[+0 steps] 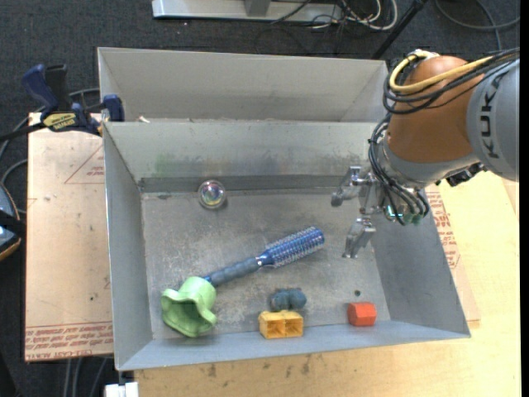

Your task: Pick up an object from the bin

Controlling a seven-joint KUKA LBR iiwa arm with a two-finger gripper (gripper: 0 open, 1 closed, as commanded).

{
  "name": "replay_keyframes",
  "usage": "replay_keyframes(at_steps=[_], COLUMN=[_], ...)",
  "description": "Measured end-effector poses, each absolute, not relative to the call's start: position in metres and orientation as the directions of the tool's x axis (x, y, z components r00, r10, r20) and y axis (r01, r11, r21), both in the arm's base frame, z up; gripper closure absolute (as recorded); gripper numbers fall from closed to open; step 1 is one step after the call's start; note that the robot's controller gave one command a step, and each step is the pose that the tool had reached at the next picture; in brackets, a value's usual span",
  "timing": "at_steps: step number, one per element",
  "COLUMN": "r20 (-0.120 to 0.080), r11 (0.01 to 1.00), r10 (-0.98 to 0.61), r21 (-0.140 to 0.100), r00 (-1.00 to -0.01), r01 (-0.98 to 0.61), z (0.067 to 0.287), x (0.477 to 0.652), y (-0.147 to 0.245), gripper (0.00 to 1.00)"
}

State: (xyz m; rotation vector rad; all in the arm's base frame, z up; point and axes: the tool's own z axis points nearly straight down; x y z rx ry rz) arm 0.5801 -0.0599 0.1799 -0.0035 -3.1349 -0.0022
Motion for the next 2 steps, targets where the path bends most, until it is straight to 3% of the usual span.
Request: replay_keyframes(at_steps=[1,2], r20=[-0.004,-0.003], r11=[0.952,0.948], r10=[-0.307,-0.318], r21=[-0.003,0.001], r00=[-0.952,-0.948], r01=[-0.307,-0.318], z=[0.074,0.102], x=[0.595,0.577], y=[0.011,0.033], gripper=[0.0,0.0])
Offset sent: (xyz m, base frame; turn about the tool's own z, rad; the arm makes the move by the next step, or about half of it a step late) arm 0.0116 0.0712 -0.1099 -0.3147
